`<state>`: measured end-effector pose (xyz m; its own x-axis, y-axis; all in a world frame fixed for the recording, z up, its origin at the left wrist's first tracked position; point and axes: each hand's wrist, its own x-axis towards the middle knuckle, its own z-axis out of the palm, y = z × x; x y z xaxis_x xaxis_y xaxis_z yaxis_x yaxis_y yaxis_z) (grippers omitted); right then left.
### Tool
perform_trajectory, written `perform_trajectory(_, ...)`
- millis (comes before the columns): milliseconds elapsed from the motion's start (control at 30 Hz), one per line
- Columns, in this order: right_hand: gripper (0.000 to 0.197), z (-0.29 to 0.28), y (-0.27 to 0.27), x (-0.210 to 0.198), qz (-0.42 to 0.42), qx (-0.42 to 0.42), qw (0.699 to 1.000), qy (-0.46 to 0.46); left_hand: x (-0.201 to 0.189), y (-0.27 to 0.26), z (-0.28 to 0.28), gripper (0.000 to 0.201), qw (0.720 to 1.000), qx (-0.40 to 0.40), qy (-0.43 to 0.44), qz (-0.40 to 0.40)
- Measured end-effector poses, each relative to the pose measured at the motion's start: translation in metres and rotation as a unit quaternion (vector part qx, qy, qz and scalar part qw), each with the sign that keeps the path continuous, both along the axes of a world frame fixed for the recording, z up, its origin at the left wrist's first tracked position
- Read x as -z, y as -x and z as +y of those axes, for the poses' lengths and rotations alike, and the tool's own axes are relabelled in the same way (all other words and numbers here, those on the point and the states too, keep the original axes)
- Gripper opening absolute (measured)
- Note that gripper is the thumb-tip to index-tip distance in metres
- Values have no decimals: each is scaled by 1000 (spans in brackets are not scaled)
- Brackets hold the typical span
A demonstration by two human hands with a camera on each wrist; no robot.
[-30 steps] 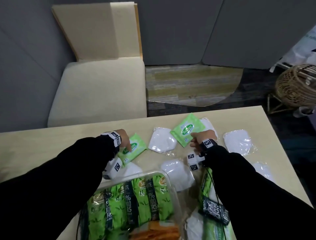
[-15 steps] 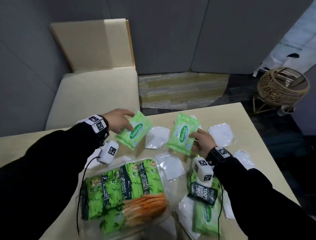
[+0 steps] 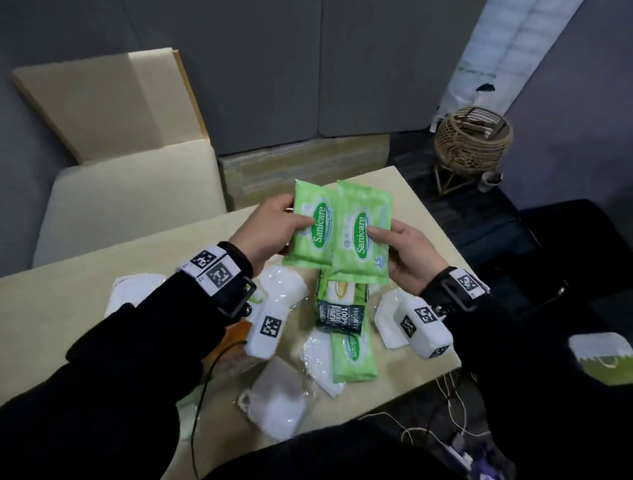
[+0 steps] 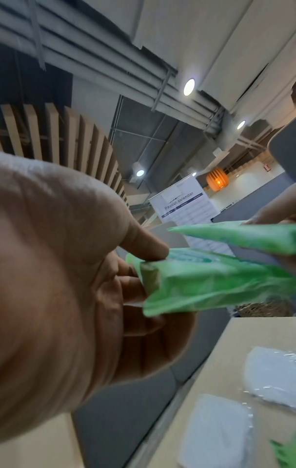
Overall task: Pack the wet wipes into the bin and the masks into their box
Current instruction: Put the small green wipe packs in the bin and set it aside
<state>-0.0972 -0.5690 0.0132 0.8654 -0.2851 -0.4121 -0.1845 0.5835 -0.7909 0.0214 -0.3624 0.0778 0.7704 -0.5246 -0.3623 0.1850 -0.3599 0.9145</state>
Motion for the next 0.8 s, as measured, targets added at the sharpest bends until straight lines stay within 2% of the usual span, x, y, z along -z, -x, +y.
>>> perform_trajectory(133, 60, 0, 36, 9, 17, 25, 999, -16, 22, 41, -21, 22, 998, 20, 20, 53)
perform_trajectory(267, 46, 5, 68, 24, 41, 3, 996, -77, 48, 79, -40, 20, 993, 49, 39, 104)
perform_trajectory(333, 41, 5, 81, 32, 60, 0, 995, -86, 63, 91, -44, 20, 987, 19, 53, 150)
perform_trajectory(400, 43, 1, 92, 44, 87, 15, 994, -64, 83, 97, -45, 26, 981, -11, 45, 187)
perform_trajectory(467, 43, -5, 105, 57, 128, 26, 991, -34, 109, 101, -41, 33, 980, -13, -23, 197)
perform_trajectory(533, 36, -11, 118, 69, 172, 38, 984, -20, 136, 107, -31, 33, 974, 30, -152, 162)
perform_trajectory(600, 31, -15, 130, 81, 207, 61, 977, -7, 165, 116, -18, 35, 949, 107, -287, 80)
perform_trajectory(667, 29, -17, 139, 93, 236, 77, 969, 0, 187, 123, -10, 46, 909, 158, -385, 9)
perform_trajectory(733, 29, -14, 143, 105, 267, 96, 959, 14, 199, 130, -11, 60, 885, 178, -429, -33)
perform_trajectory(800, 30, -9, 145, 117, 302, 111, 946, 28, 201, 134, -17, 67, 875, 182, -443, -68)
